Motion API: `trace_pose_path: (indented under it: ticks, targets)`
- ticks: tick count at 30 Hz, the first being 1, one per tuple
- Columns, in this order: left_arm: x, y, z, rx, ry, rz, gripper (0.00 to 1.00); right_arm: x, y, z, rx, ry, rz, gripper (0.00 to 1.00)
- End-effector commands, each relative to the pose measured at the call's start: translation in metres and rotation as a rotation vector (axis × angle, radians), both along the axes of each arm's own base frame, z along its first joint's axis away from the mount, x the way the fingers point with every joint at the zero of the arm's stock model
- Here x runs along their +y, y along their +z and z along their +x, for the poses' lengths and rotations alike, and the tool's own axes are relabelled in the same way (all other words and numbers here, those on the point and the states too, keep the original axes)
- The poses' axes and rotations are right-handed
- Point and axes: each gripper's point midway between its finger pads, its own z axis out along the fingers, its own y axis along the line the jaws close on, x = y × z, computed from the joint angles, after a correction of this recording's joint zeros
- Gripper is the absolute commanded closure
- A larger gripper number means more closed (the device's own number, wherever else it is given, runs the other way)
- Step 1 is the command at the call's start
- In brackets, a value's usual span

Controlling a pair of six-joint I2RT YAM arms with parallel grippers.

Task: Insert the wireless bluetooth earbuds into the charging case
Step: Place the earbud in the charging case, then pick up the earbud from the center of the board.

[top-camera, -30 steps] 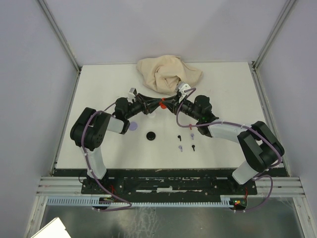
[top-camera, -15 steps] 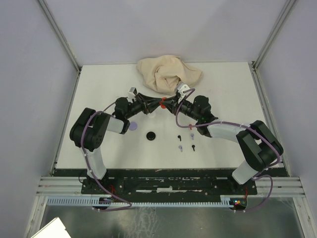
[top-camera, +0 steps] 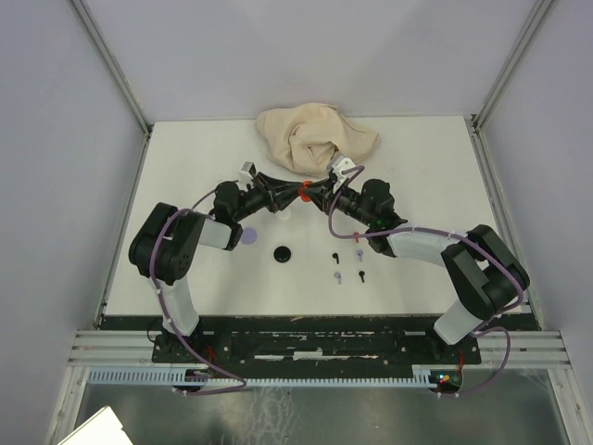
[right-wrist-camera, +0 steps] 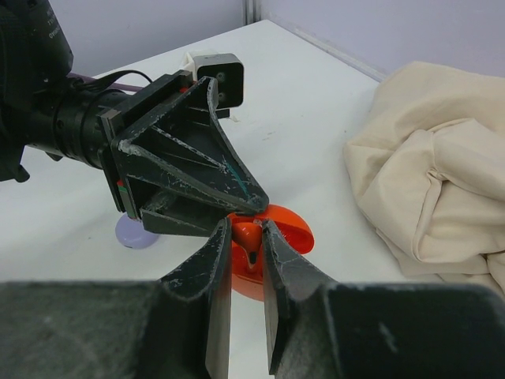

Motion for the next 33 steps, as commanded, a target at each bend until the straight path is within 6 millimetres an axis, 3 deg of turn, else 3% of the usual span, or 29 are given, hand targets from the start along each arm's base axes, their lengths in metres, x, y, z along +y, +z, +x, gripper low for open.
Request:
trace_pose_path:
  ticks: [1,8,12,15,20,24,26,30,32,33]
  targets:
    - [-0.002,0.039,-0.006,-0.086,-0.026,-0.054,0.97,-0.001,0.009,0.002,-0.039,-0.015,0.015,0.98]
    - [-0.002,0.044,-0.003,-0.090,-0.017,-0.062,0.97,-0.001,0.007,0.001,-0.025,-0.011,0.006,0.96]
    - [-0.002,0.045,-0.001,-0.091,-0.013,-0.063,0.97,-0.001,0.009,-0.003,-0.010,0.000,0.008,0.79]
    - [-0.003,0.042,0.001,-0.090,-0.013,-0.059,0.97,-0.006,0.028,-0.006,-0.042,-0.019,0.067,0.59]
    - [-0.004,0.031,0.003,-0.076,-0.010,-0.043,0.97,-0.028,0.062,-0.004,-0.071,-0.126,0.138,0.38]
    - [-0.004,0.024,0.005,-0.071,-0.010,-0.039,0.97,-0.066,0.077,0.010,0.008,-0.323,0.173,0.35]
    - [-0.004,0.022,0.005,-0.072,-0.010,-0.034,0.97,-0.094,0.067,0.025,0.158,-0.500,0.146,0.33]
    - [-0.003,0.014,0.004,-0.067,-0.012,-0.010,0.97,-0.144,0.018,0.037,0.486,-0.756,-0.115,0.34]
    - [-0.002,0.011,0.003,-0.082,-0.013,0.013,0.97,-0.158,-0.010,0.031,0.618,-0.791,-0.235,0.36]
    - [-0.002,0.010,0.003,-0.085,-0.014,0.021,0.97,-0.157,-0.015,0.031,0.644,-0.783,-0.260,0.36]
